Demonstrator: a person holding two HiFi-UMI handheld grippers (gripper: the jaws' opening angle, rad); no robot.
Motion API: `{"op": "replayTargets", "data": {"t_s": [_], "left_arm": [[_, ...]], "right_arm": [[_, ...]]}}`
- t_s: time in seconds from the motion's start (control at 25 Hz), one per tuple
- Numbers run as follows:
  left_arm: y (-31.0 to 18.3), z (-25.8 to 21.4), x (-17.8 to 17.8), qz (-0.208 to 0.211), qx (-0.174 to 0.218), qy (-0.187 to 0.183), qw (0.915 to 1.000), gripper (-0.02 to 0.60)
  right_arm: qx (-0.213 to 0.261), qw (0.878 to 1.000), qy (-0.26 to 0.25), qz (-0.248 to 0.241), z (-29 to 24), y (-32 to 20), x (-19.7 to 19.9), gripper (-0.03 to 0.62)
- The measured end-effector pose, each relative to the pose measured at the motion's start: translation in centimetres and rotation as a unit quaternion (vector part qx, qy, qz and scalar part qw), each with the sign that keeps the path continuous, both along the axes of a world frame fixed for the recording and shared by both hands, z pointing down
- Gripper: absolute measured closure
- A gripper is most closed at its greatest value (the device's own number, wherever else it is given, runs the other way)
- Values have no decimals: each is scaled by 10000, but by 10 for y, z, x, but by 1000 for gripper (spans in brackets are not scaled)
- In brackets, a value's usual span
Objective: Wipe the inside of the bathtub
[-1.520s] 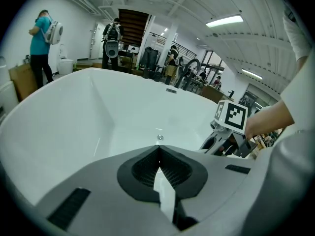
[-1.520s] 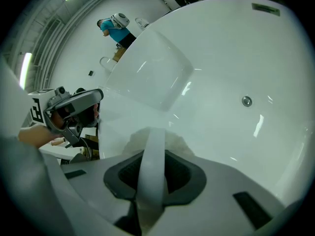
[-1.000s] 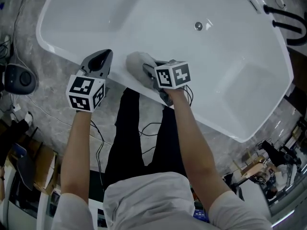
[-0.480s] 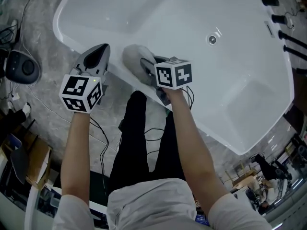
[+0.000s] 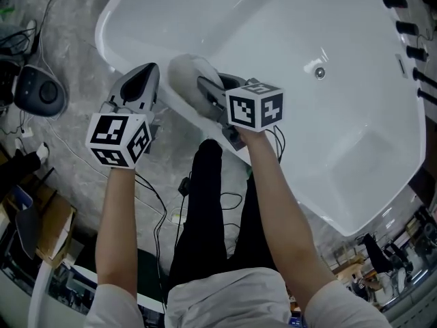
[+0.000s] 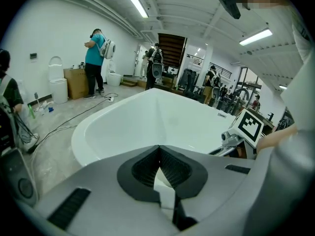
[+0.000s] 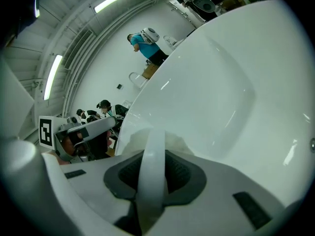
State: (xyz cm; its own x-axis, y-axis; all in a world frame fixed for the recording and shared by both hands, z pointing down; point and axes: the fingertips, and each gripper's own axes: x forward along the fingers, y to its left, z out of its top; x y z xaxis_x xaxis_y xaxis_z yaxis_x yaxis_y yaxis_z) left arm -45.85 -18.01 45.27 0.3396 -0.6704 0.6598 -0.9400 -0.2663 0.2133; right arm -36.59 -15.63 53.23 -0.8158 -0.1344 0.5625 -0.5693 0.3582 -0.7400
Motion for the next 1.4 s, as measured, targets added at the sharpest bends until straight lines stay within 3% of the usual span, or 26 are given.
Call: {"op": "replayTargets", "data": {"t_s": [0.4, 0.76, 0.92, 1.4], "left_arm": [[-18, 0, -43, -318, 163, -156, 9992, 574], [-32, 2, -71, -476, 218, -204, 9984, 574], [-36, 2, -75, -473, 241, -199, 9984, 574], [-47, 1, -65, -262, 238, -168, 9992, 574]], "right_arm": [[174, 9985, -478, -181, -7, -33, -62, 502], [178, 9979, -552, -272, -1, -59, -106, 503], [267, 9978, -557, -231, 2, -68, -116, 502], [-279, 9986, -431, 144, 38, -80, -113, 502]]}}
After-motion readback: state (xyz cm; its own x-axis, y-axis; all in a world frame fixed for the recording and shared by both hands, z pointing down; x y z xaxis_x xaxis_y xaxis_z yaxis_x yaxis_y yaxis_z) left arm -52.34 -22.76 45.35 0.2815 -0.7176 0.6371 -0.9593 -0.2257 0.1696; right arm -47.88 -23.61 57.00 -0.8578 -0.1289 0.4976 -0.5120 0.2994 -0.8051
